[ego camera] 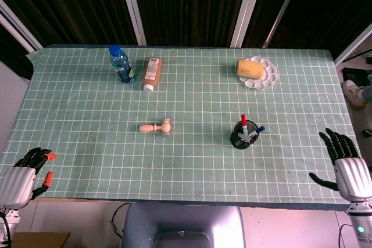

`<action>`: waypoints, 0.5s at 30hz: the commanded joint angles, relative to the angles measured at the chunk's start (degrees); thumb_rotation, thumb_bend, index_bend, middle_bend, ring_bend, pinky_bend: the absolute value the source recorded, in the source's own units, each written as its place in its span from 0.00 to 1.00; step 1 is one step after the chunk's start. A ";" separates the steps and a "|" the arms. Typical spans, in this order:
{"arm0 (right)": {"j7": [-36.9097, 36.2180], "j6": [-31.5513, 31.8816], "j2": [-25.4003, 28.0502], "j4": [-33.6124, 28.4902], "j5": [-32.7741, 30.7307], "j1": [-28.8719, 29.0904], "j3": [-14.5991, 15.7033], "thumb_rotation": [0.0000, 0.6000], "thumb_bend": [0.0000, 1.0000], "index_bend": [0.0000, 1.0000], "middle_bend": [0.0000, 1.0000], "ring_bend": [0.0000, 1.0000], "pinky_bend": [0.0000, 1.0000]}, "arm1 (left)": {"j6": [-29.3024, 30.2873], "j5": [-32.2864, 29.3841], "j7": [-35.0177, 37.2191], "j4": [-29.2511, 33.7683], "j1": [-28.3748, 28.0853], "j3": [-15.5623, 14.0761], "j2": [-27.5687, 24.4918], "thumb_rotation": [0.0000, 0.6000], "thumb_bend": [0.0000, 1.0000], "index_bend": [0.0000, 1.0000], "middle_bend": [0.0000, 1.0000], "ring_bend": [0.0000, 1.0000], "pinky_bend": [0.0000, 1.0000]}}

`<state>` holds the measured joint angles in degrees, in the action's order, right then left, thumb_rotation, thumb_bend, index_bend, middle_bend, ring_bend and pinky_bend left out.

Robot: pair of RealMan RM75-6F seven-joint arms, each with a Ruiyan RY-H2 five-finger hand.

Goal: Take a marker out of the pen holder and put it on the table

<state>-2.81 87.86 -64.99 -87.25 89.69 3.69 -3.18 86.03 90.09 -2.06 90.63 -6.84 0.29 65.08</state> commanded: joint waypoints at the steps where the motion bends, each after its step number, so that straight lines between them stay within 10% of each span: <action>1: 0.22 -0.49 0.18 -0.12 0.11 0.28 0.16 1.00 0.07 0.13 0.15 0.12 0.20 | -0.34 -0.04 -0.21 0.17 -0.04 -0.11 -0.06 1.00 0.48 0.30 0.22 0.15 0.40; 9: 0.48 1.57 -1.63 1.84 2.05 1.16 -0.89 1.00 0.07 0.15 0.19 0.19 0.24 | -1.85 -0.41 -0.49 0.75 -0.35 -0.40 -0.62 1.00 0.48 0.30 0.22 0.15 0.40; 15: 5.62 -0.45 -1.03 -0.69 2.48 4.47 -3.19 1.00 0.07 0.24 0.54 0.60 0.59 | -1.76 -0.51 0.89 1.48 -0.02 -0.57 -1.56 1.00 0.48 0.30 0.22 0.15 0.40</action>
<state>0.54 88.58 -66.61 -86.72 92.09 6.84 -5.45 84.14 89.55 -1.35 92.01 -6.95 -0.28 63.62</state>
